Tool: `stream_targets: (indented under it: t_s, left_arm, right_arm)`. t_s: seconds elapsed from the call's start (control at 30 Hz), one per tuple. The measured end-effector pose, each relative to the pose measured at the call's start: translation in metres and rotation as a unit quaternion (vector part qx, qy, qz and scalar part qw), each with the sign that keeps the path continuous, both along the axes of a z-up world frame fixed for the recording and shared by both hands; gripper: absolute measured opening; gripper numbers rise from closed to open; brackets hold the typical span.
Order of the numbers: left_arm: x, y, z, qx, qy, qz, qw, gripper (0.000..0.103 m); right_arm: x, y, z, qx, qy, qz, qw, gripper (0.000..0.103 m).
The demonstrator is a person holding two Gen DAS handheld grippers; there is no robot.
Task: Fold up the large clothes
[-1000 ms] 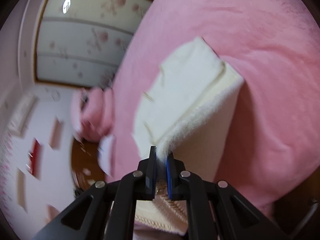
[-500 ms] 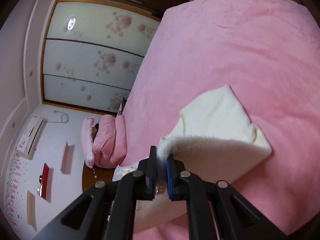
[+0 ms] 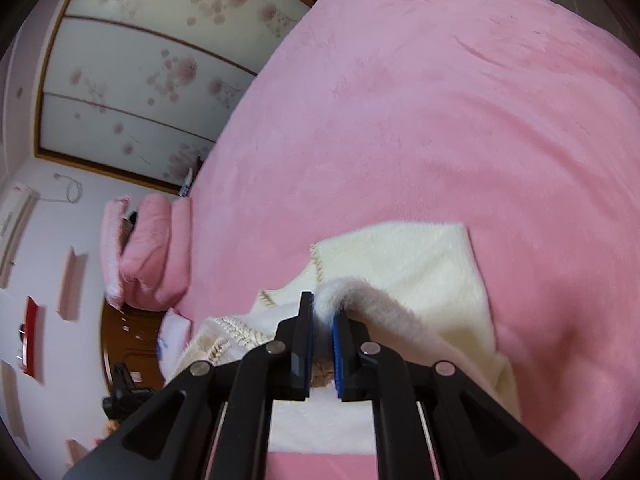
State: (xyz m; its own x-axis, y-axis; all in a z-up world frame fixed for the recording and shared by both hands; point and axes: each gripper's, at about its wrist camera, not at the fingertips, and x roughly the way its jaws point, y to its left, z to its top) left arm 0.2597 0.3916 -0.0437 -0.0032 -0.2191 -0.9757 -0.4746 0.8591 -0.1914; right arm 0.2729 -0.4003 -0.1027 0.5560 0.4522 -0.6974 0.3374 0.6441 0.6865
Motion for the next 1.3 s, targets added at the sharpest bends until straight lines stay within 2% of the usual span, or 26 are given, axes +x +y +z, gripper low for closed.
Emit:
stream_targets:
  t_s: [0.03,0.07,0.1,0.13,0.17,0.2,0.23,0.33,0.5,0.57,0.73,0.87,1.0,1.07,1.13,1.17,1.23,1.3]
  left_arm:
    - [0.006,-0.003,-0.005,0.005,0.007,-0.005,0.9999,0.013]
    - [0.011,-0.006,-0.009,0.012,0.016,-0.017,0.9996,0.019]
    - [0.013,-0.01,-0.011,0.021,0.021,-0.029,0.9991,0.035]
    - [0.016,-0.014,-0.009,0.05,0.019,-0.044,0.9976,0.047]
    - [0.018,-0.016,-0.003,0.082,0.01,-0.055,0.995,0.073]
    - [0.018,-0.019,0.006,0.118,-0.01,-0.067,0.9908,0.086]
    - [0.018,-0.023,0.017,0.144,-0.036,-0.081,0.9857,0.087]
    - [0.013,-0.031,0.037,0.159,-0.077,-0.118,0.9772,0.087]
    - [-0.009,-0.043,0.054,0.182,-0.115,-0.155,0.9642,0.087]
    - [-0.019,-0.049,0.058,0.185,-0.121,-0.16,0.9621,0.087]
    - [-0.061,-0.065,0.065,0.158,-0.135,-0.148,0.9669,0.087]
    - [-0.099,-0.088,0.062,0.116,-0.152,-0.127,0.9733,0.087]
    - [-0.124,-0.125,0.041,0.082,-0.143,-0.165,0.9724,0.087]
    - [-0.132,-0.142,0.028,0.076,-0.132,-0.183,0.9714,0.087]
    - [-0.139,-0.159,0.01,0.062,-0.122,-0.194,0.9715,0.087]
    - [-0.141,-0.165,0.001,0.048,-0.119,-0.197,0.9721,0.087]
    - [-0.148,-0.178,-0.021,0.013,-0.12,-0.201,0.9722,0.076]
    - [-0.15,-0.186,-0.04,-0.003,-0.116,-0.205,0.9719,0.042]
  right_arm:
    - [0.005,0.001,-0.004,-0.006,0.005,0.005,1.0,0.007]
    - [0.009,0.004,-0.006,-0.012,0.008,0.011,1.0,0.007]
    - [0.012,0.007,-0.008,-0.019,0.011,0.02,1.0,0.009]
    - [0.016,0.012,-0.008,-0.033,0.019,0.033,0.999,0.011]
    - [0.02,0.018,-0.009,-0.051,0.033,0.048,0.997,0.011]
    - [0.023,0.024,-0.01,-0.065,0.042,0.061,0.995,0.013]
    - [0.024,0.028,-0.009,-0.078,0.042,0.067,0.994,0.016]
    - [0.023,0.033,0.004,-0.119,0.011,0.057,0.991,0.022]
    - [0.019,0.034,0.018,-0.136,-0.009,0.049,0.989,0.034]
    - [0.014,0.036,0.022,-0.143,-0.01,0.054,0.988,0.038]
    - [-0.004,0.047,0.029,-0.138,-0.016,0.055,0.989,0.039]
    - [-0.028,0.065,0.033,-0.121,-0.029,0.054,0.991,0.039]
    - [-0.042,0.099,0.022,-0.083,-0.026,0.098,0.991,0.039]
    - [-0.049,0.119,0.011,-0.053,-0.031,0.124,0.99,0.036]
    - [-0.054,0.139,-0.003,-0.037,-0.022,0.141,0.989,0.015]
    - [-0.056,0.149,-0.014,-0.03,-0.009,0.15,0.988,0.011]
    - [-0.061,0.167,-0.035,-0.025,0.009,0.164,0.986,0.001]
    - [-0.066,0.184,-0.06,-0.032,0.028,0.176,0.983,0.0]
